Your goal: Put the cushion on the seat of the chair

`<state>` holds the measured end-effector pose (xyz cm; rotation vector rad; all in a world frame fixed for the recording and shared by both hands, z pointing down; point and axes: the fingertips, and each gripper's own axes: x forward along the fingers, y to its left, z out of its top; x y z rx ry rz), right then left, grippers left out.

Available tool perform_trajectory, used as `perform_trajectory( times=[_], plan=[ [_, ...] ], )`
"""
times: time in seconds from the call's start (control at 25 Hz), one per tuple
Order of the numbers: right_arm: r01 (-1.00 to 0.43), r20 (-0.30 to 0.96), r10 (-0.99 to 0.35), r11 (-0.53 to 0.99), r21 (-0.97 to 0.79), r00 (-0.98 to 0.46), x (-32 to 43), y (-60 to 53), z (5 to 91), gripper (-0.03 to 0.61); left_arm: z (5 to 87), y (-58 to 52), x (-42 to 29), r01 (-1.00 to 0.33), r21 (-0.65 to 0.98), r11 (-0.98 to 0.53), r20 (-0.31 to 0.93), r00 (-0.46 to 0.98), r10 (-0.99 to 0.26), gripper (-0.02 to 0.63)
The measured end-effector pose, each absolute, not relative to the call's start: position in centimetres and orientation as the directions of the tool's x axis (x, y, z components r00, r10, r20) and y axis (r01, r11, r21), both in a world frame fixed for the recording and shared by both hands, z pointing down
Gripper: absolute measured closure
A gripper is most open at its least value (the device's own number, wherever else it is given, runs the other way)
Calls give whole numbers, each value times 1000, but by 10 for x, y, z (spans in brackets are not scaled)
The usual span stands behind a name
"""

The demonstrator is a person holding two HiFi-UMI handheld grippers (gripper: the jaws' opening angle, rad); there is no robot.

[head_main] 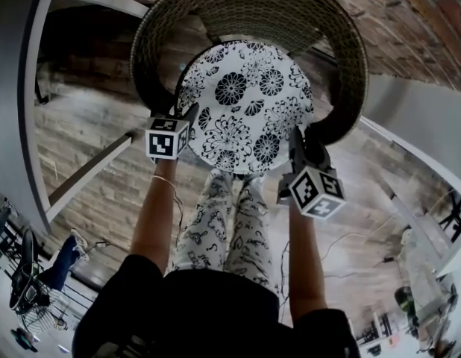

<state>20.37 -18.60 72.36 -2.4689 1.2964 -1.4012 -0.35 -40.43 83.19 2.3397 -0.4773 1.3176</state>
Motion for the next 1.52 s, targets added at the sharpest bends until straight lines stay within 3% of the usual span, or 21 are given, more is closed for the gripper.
perform_trajectory(
  times=[0.56, 0.88, 1.28, 1.4, 1.52],
  plan=[
    [-665, 658, -702, -631, -399, 272, 197, -183, 688, 447, 777, -400, -12, -522, 255, -814, 793, 594, -133, 337],
    [-679, 587, -758, -593, -434, 287, 191, -190, 650, 530, 732, -385, -1, -465, 347, -815, 713, 695, -93, 349],
    [-696, 541, -781, -575, -429, 312, 186, -190, 619, 577, 674, -367, 15, -286, 326, -901, 621, 783, -24, 494],
    [-698, 526, -783, -578, -421, 332, 184, -189, 606, 578, 652, -366, 17, -263, 311, -914, 577, 816, -38, 579],
    [-698, 499, -792, -578, -423, 353, 185, -192, 591, 578, 629, -368, 20, -254, 301, -919, 541, 839, -55, 605]
  ],
)
